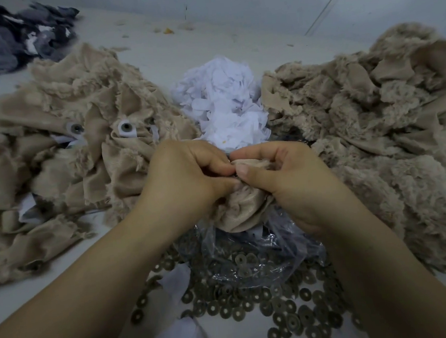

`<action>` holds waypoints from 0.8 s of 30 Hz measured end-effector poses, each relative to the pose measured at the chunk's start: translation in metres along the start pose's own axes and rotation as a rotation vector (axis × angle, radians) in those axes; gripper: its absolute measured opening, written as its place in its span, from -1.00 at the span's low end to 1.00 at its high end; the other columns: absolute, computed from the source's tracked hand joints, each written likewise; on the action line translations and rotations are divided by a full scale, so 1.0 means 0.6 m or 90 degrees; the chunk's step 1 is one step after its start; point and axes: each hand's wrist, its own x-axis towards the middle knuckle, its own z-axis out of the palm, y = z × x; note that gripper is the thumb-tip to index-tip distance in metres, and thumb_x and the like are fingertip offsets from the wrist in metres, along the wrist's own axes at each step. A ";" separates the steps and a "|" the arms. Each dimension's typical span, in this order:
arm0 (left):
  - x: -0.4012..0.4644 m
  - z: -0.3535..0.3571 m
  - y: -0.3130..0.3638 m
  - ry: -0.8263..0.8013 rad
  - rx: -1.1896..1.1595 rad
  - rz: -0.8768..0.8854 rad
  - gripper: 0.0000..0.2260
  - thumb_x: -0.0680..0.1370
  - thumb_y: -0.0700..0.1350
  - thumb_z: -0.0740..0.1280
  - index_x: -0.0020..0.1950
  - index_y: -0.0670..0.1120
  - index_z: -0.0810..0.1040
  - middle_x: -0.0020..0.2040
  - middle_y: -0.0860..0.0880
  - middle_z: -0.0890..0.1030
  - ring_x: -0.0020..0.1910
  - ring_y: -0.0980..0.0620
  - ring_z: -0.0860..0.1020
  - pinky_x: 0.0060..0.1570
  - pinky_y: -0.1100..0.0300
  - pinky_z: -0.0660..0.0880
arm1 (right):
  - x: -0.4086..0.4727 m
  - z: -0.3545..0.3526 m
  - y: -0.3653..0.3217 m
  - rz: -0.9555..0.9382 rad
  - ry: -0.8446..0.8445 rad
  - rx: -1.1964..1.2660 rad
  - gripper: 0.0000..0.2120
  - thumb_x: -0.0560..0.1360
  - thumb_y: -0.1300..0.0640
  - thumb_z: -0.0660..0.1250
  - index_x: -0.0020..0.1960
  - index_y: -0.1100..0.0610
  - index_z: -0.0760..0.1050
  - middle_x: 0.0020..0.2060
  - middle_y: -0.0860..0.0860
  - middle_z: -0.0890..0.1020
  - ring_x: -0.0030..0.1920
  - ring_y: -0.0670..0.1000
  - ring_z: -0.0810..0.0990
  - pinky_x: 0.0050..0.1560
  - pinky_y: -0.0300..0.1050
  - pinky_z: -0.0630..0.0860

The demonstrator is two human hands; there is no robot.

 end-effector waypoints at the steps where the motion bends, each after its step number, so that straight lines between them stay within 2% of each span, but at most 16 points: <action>1: 0.000 0.002 0.001 0.006 -0.017 -0.002 -0.81 0.25 -0.42 0.58 -0.31 -0.18 0.67 -0.27 -0.02 0.67 -0.27 0.11 0.65 -0.19 0.26 0.60 | 0.001 -0.001 0.000 0.001 0.002 0.020 -0.80 0.51 0.29 0.43 0.13 0.22 0.63 -0.05 0.17 0.73 0.01 0.14 0.72 0.14 0.15 0.62; 7: -0.002 -0.002 -0.001 0.001 -0.097 0.003 -0.87 0.33 -0.36 0.55 -0.18 -0.21 0.71 -0.18 -0.06 0.71 -0.17 0.06 0.68 -0.12 0.25 0.60 | 0.002 0.000 0.002 -0.007 0.020 0.098 -0.79 0.52 0.29 0.41 0.14 0.22 0.62 -0.05 0.18 0.73 0.01 0.13 0.72 0.11 0.08 0.64; 11: 0.000 -0.001 -0.002 0.007 -0.141 -0.013 -0.85 0.30 -0.39 0.55 -0.24 -0.18 0.70 -0.23 -0.04 0.71 -0.21 0.06 0.69 -0.17 0.26 0.60 | 0.000 0.004 0.003 -0.016 0.026 0.096 -0.83 0.54 0.29 0.38 0.12 0.22 0.62 -0.06 0.17 0.73 0.00 0.13 0.73 0.08 0.05 0.65; 15: 0.006 0.000 -0.003 0.000 -0.170 -0.028 -0.83 0.28 -0.42 0.54 -0.28 -0.18 0.68 -0.26 -0.03 0.70 -0.25 0.07 0.68 -0.19 0.24 0.61 | -0.006 0.009 0.003 -0.013 0.034 0.096 -0.84 0.57 0.27 0.35 0.14 0.21 0.61 -0.07 0.16 0.74 -0.05 0.15 0.73 -0.13 0.10 0.69; 18: 0.006 0.002 -0.003 0.004 -0.161 -0.020 -0.83 0.30 -0.41 0.53 -0.26 -0.17 0.68 -0.24 -0.05 0.70 -0.24 0.05 0.68 -0.17 0.22 0.62 | -0.004 0.008 0.004 -0.021 0.032 0.089 -0.84 0.59 0.26 0.33 0.14 0.21 0.61 -0.05 0.16 0.73 0.00 0.14 0.72 -0.04 0.06 0.68; 21: 0.008 0.003 -0.005 0.005 -0.158 -0.018 -0.84 0.31 -0.41 0.53 -0.25 -0.17 0.68 -0.23 -0.07 0.70 -0.23 0.04 0.68 -0.16 0.19 0.64 | -0.003 0.009 0.006 -0.025 0.032 0.099 -0.83 0.60 0.26 0.31 0.16 0.22 0.61 -0.05 0.16 0.73 0.00 0.13 0.73 -0.08 -0.01 0.68; 24: 0.009 0.001 -0.005 0.000 -0.181 -0.030 -0.84 0.32 -0.42 0.52 -0.25 -0.19 0.68 -0.21 -0.11 0.70 -0.23 0.00 0.68 -0.17 0.16 0.65 | -0.002 0.012 0.009 -0.035 0.036 0.100 -0.82 0.60 0.26 0.31 0.16 0.21 0.61 -0.05 0.15 0.74 0.00 0.11 0.73 0.07 0.16 0.64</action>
